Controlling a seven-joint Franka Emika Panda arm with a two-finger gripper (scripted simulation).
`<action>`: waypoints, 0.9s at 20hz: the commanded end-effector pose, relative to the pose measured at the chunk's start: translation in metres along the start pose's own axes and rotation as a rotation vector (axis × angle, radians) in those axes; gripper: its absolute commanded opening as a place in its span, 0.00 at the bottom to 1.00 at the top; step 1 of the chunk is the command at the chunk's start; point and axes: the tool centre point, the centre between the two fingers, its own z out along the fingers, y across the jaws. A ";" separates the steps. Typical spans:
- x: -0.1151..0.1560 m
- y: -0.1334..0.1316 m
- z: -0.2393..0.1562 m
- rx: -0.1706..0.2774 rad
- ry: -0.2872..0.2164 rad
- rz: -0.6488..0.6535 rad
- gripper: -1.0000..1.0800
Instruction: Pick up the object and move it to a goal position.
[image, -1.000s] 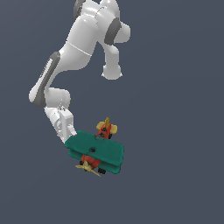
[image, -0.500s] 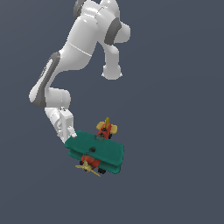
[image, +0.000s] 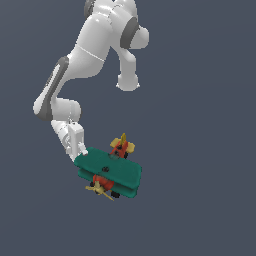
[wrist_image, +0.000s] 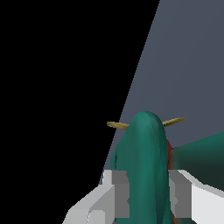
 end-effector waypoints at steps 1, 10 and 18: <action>-0.003 -0.007 -0.002 0.001 -0.002 0.000 0.00; -0.020 -0.046 -0.022 -0.001 -0.004 -0.001 0.00; -0.042 -0.101 -0.050 -0.003 -0.005 -0.002 0.00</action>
